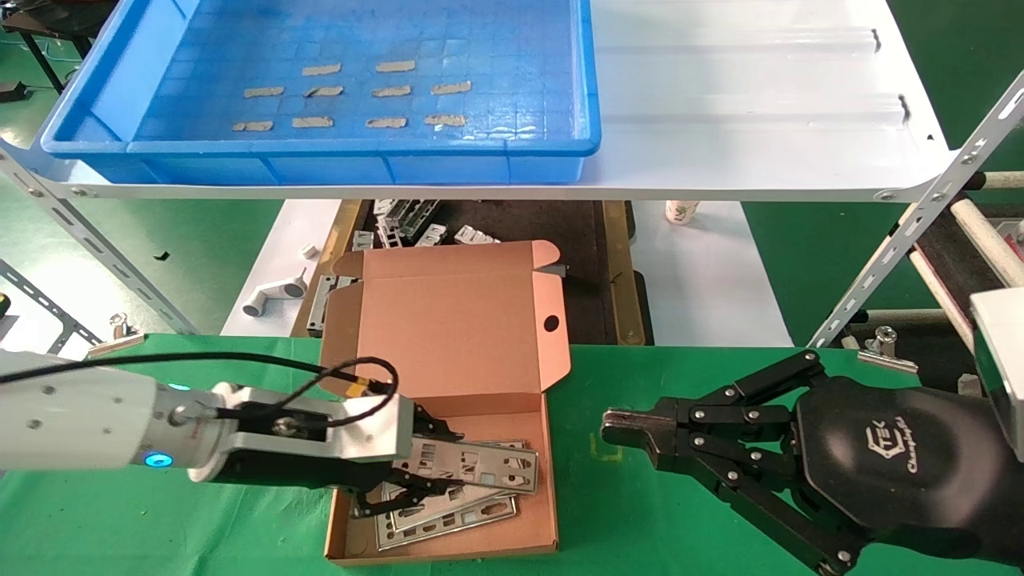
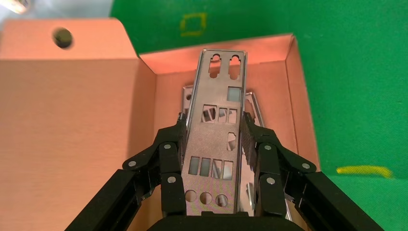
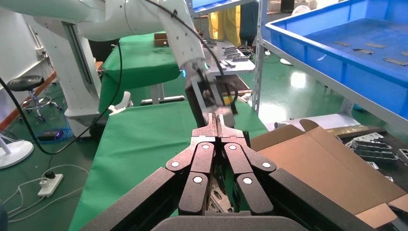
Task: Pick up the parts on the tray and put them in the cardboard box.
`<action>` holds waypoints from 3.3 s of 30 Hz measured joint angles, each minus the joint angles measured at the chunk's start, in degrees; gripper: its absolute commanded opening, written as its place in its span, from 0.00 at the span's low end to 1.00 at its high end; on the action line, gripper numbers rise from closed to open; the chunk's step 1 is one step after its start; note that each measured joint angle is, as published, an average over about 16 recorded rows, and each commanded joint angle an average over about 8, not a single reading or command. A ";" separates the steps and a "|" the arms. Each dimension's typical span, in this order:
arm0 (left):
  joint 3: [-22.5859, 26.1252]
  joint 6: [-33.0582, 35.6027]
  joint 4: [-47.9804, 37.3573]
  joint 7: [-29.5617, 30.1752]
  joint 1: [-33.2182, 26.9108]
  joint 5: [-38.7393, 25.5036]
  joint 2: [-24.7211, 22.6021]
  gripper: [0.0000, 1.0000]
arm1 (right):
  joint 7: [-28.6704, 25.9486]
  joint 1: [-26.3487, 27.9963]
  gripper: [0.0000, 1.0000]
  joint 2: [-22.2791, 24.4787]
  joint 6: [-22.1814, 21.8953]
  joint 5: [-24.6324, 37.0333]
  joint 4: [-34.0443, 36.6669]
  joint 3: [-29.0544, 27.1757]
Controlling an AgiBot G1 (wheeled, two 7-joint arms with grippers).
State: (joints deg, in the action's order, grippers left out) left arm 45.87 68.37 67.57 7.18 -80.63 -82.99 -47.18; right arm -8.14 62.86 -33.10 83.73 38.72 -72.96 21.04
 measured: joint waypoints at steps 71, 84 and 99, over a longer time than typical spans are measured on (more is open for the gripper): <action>-16.65 9.51 3.01 3.13 8.68 25.06 8.03 1.00 | 0.02 0.01 1.00 0.02 -0.02 -0.03 0.00 0.05; -21.92 12.62 4.21 3.31 12.82 31.47 9.68 1.00 | 0.03 0.02 1.00 0.02 -0.02 -0.04 0.00 0.06; -27.84 16.13 5.55 3.50 17.48 38.68 11.53 1.00 | 0.03 0.02 1.00 0.03 -0.03 -0.05 0.00 0.07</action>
State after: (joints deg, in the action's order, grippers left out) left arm 18.03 84.50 73.12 10.68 -63.15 -44.31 -35.65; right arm -8.11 62.88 -33.08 83.70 38.67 -72.96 21.10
